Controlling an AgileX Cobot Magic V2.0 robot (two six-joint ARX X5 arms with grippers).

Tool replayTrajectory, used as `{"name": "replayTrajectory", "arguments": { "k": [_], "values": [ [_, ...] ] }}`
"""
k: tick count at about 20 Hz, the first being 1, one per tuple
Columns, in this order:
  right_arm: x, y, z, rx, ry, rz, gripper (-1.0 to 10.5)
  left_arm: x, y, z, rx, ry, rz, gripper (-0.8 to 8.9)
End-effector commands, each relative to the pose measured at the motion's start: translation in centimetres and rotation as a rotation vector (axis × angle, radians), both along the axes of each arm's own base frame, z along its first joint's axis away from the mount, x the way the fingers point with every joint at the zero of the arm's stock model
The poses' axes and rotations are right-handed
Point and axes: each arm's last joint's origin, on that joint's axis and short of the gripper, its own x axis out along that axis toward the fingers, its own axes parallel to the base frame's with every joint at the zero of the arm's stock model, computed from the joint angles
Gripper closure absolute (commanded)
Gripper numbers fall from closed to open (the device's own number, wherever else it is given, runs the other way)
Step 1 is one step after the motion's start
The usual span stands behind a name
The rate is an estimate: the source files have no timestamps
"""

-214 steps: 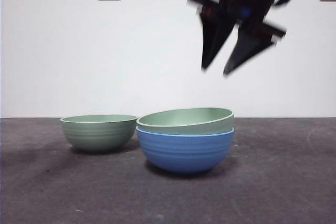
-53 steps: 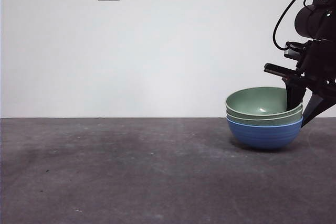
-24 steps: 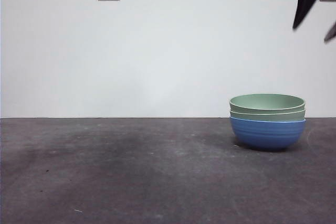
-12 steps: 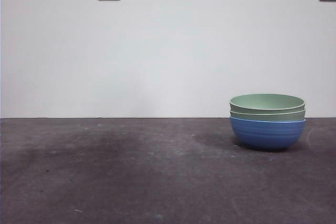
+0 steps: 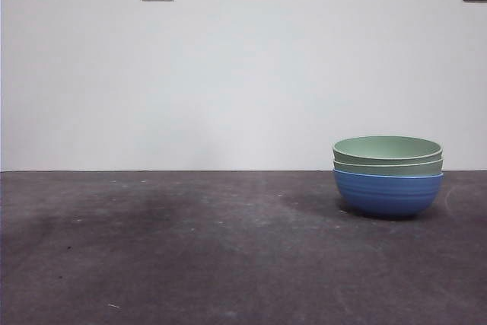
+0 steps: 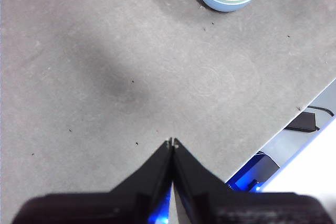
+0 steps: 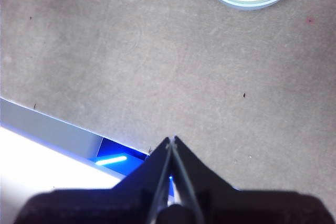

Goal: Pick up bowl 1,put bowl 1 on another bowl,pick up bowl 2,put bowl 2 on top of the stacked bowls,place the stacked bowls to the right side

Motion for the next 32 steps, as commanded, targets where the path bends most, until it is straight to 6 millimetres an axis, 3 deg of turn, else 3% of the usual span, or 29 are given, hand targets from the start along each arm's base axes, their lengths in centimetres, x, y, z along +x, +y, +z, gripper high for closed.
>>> {"name": "replayTrajectory", "arguments": {
  "k": [1, 12, 14, 17, 20, 22, 25, 30, 32],
  "values": [
    [0.1, 0.0, -0.2, -0.004, 0.004, 0.001, 9.4, 0.0, 0.0, 0.1, 0.004, -0.008, -0.005, 8.17],
    [0.1, 0.0, -0.2, -0.004, 0.003, 0.0, 9.4, 0.1, 0.2, 0.4, -0.013, -0.049, 0.001, 8.17],
    [0.1, 0.0, -0.2, -0.004, 0.004, 0.0, 9.4, 0.2, 1.1, 1.3, -0.028, -0.166, 0.033, 8.17],
    [0.1, 0.0, -0.2, -0.004, 0.004, 0.0, 9.4, -0.4, 3.5, 4.1, -0.181, -0.507, 0.123, 8.17],
    [0.1, 0.0, -0.2, -0.004, 0.004, 0.0, 9.4, -1.9, 5.8, 4.3, -0.275, -0.84, 0.196, 8.17],
    [0.1, 0.0, -0.2, -0.004, 0.004, 0.0, 9.4, -3.0, 7.1, 2.2, -0.279, -1.011, 0.274, 8.17],
    [0.1, 0.0, -0.2, -0.004, 0.004, 0.0, 9.4, -4.2, 8.2, -3.4, -0.234, -1.139, 0.346, 8.17],
    [0.1, 0.0, -0.2, -0.004, 0.004, 0.0, 9.4, -4.5, 8.9, -14.1, -0.156, -1.092, 0.413, 8.17],
    [0.1, 0.0, -0.2, -0.004, 0.004, 0.0, 9.4, -4.3, 9.1, -17.5, -0.14, -1.043, 0.427, 8.17]
  ]
}}
